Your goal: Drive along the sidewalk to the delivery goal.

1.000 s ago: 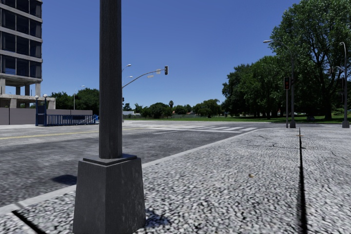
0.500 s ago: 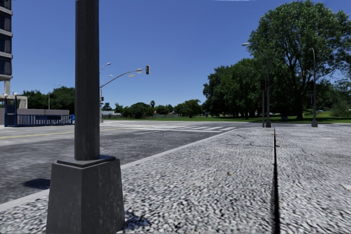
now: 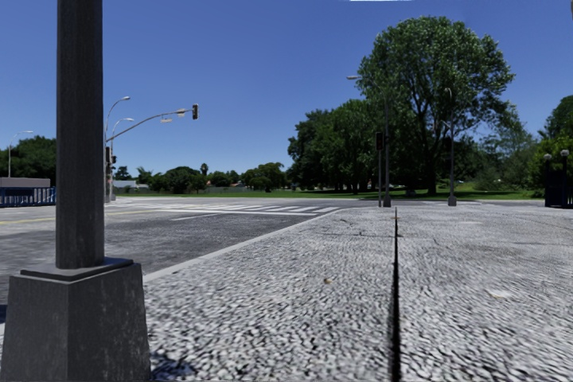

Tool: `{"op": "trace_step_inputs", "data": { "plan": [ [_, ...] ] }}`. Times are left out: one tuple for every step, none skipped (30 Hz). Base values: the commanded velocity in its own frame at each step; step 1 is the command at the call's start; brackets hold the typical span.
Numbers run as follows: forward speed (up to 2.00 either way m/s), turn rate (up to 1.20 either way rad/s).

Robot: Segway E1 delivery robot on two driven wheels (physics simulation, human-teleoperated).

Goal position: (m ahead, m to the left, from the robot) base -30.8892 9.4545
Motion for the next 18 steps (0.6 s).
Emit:
{"op": "trace_step_inputs", "data": {
  "plan": [
    [0.00, -0.45],
    [0.00, -0.45],
    [0.00, -0.46],
    [0.00, -0.46],
    [0.00, -0.46],
    [0.00, -0.46],
    [0.00, -0.46],
    [0.00, -0.46],
    [0.00, -0.46],
    [0.00, -0.46],
    [0.00, -0.46],
    [0.00, -0.49],
    [0.00, -0.49],
    [0.00, -0.54],
    [0.00, -0.57],
    [0.00, -0.57],
    [0.00, -0.58],
    [0.00, -0.58]
  ]
}}
